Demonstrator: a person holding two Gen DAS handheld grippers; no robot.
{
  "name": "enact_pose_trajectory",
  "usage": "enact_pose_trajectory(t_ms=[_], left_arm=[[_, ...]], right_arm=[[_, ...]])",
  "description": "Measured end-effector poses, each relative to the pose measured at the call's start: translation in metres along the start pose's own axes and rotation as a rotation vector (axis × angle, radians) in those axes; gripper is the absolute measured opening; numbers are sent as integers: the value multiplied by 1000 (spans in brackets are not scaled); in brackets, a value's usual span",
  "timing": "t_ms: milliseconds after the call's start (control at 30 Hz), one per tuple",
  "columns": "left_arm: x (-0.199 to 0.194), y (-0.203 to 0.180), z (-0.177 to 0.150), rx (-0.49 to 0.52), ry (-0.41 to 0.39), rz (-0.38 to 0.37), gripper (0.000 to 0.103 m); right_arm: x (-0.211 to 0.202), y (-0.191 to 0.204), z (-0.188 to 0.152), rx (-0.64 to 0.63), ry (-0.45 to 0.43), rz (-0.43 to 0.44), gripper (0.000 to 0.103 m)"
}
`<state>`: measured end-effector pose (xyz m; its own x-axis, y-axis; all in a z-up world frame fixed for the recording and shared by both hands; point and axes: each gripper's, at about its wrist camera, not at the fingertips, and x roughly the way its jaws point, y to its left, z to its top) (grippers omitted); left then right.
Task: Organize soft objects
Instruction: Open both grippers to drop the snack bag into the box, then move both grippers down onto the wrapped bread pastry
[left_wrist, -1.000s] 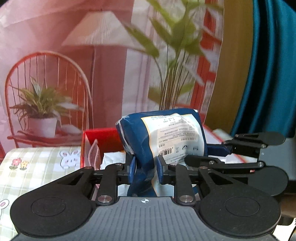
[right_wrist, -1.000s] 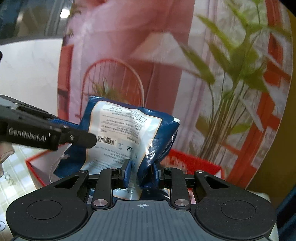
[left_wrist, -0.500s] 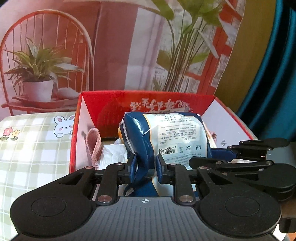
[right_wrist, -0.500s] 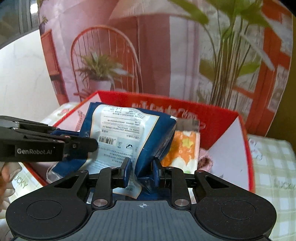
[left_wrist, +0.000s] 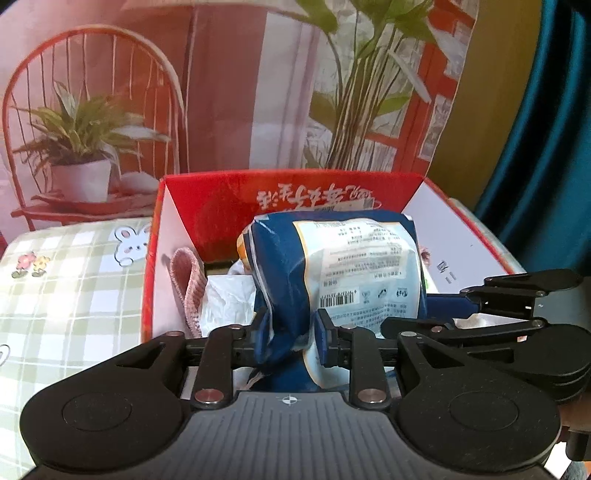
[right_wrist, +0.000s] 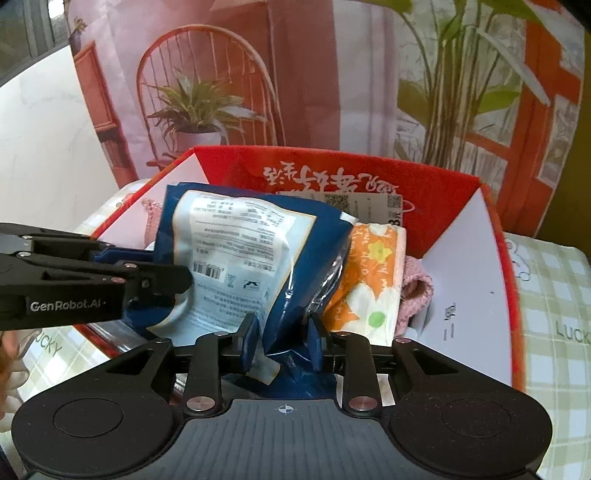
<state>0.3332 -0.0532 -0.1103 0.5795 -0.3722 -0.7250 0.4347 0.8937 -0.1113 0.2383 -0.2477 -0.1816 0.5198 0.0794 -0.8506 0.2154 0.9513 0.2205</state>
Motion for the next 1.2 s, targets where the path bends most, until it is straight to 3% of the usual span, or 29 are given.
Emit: enact_pose_trajectory(t_ms=[100,200,367,600,833,1000,1200], left_arm=[[-16,-3,-1,22,-35,27,53],[-35,-5,-3,39,-76,44,58],[-62,-11,-8,41,-115,46,59],[-90,-31,-34,40,-139,7,59],[-90,-51,-66,31,-124,-55,59],[-67,-66,-87,41,-57,-93,59],[-42,-73,-105,32,17,-143,58]], right_arm=[[-15,5,-4,-20,-49,-25,37],[-33,6,-8,-16,-115,-55,48],[-67,-2,-21,-5,-217,-51,50],[-109,-11,-53,-51,-269,-7,52],[-130,-26,-95,-79,-250,9,56],[-117,-34,-133,-106,-155,-5,57],[-95,-45,-162,-47,-67,30,57]])
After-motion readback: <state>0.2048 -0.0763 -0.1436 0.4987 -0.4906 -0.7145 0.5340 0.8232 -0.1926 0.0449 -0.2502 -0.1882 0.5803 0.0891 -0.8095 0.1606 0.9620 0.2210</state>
